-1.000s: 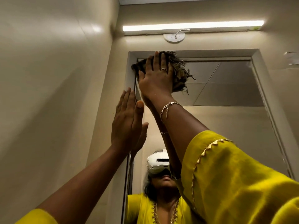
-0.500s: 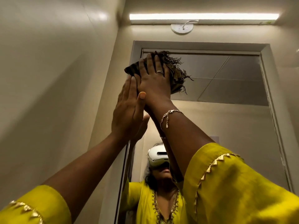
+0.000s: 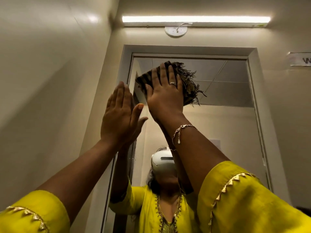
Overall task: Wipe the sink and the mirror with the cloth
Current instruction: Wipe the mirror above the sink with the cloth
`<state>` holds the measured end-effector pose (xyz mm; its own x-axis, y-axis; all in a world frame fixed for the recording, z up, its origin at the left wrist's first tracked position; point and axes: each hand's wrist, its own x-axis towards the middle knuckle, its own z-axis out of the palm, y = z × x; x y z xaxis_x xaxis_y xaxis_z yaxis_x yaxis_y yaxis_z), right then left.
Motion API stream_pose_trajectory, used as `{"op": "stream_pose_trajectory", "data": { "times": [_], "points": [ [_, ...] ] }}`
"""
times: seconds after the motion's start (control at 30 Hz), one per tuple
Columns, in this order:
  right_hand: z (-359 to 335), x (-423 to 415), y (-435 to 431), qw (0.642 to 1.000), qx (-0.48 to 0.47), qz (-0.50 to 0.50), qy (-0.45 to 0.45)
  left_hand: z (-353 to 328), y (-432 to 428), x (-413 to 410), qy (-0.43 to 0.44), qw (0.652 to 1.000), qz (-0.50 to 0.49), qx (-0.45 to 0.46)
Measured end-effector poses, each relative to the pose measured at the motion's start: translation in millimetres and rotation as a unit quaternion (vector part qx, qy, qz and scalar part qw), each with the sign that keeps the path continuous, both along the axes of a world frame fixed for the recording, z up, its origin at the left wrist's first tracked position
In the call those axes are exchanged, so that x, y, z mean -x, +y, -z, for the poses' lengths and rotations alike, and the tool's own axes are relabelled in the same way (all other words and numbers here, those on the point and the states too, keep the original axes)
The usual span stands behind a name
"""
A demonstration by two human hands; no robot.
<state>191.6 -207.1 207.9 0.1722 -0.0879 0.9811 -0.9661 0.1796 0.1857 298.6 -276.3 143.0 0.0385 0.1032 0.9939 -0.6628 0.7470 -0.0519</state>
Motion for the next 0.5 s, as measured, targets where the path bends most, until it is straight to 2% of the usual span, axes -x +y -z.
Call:
{"op": "stream_pose_trajectory", "data": {
  "times": [0.13,0.5],
  "points": [
    [-0.8,31.4,15.3,1.0,0.01,0.006,-0.014,0.1,-2.3,0.0,-0.002,1.0,-0.032,0.001],
    [-3.2,110.7,61.1,0.995,0.023,0.051,-0.084,2.6,7.9,-0.1,-0.01,0.999,-0.035,-0.017]
  ]
}}
